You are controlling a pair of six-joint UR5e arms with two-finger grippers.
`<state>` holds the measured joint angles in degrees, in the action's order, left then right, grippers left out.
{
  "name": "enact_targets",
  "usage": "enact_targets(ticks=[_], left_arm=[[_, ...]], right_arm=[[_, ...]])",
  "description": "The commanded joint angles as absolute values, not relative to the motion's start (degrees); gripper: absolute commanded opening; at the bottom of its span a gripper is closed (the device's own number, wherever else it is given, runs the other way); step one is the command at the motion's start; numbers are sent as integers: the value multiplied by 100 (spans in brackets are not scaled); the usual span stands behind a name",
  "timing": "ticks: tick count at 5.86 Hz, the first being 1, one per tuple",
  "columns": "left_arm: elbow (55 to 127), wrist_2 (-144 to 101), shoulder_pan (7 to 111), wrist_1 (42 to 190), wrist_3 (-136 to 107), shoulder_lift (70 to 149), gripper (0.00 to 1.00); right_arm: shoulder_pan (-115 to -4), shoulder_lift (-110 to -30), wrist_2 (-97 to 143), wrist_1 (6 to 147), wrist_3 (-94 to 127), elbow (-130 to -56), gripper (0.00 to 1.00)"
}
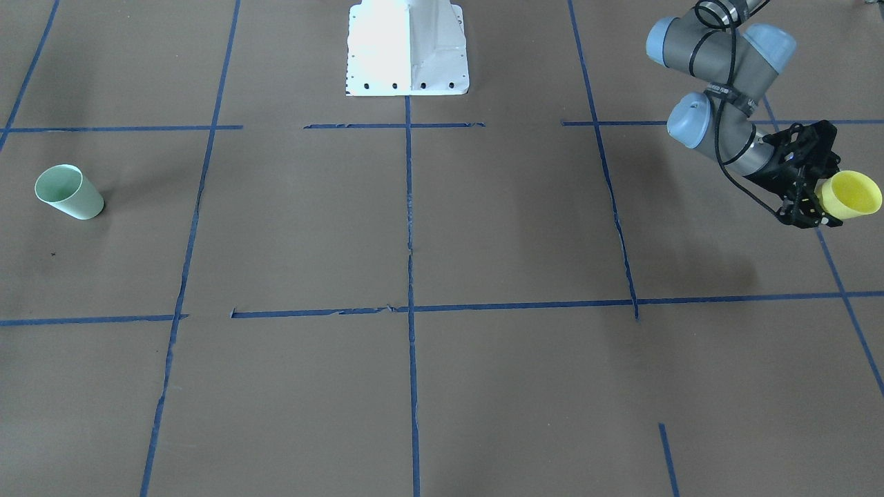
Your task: Transfer and stack yellow cup on green cup
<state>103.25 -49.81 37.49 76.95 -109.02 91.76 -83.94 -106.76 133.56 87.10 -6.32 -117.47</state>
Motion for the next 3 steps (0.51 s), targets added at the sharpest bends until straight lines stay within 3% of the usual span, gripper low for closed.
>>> enact_targets(ticks=[1, 3], left_arm=[[10075, -4843, 3849, 9735, -8977, 9193, 8], [9906, -5104, 4225, 12390, -5757, 9307, 8]], right_arm=[[-8402, -10687, 13490, 8710, -650, -11768, 100], [-8394, -10714, 13665, 8327, -633, -11778, 100]])
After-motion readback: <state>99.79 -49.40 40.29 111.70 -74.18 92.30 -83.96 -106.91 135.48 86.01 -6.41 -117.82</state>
